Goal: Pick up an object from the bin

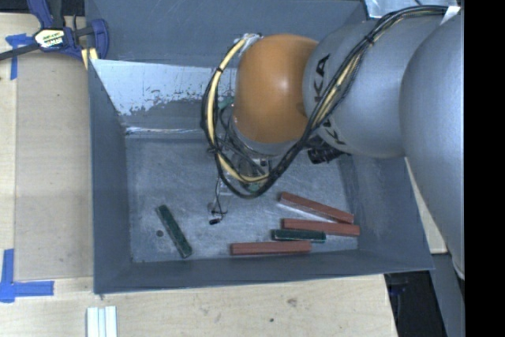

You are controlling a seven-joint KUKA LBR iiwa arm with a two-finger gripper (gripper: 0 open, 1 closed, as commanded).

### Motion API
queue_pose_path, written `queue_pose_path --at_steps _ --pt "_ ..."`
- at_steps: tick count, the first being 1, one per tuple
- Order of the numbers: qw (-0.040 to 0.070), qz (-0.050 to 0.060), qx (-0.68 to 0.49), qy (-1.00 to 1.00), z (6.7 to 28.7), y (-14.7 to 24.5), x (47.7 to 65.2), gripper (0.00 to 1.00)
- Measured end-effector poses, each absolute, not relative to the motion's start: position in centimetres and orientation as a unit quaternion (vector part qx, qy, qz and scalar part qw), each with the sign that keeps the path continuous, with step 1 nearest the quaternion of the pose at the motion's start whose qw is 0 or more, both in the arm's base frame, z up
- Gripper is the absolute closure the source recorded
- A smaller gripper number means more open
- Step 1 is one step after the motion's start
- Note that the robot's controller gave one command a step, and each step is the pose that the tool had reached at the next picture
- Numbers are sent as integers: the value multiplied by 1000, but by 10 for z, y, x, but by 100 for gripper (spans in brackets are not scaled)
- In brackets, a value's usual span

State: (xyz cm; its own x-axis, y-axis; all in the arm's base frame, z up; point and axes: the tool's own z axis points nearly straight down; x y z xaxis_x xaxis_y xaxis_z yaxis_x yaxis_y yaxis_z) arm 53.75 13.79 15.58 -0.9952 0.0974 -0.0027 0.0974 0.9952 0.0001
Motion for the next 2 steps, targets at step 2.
queue_pose_path --at_steps 2 --pt "-2 -2 -3 1000 117 7 492 0"
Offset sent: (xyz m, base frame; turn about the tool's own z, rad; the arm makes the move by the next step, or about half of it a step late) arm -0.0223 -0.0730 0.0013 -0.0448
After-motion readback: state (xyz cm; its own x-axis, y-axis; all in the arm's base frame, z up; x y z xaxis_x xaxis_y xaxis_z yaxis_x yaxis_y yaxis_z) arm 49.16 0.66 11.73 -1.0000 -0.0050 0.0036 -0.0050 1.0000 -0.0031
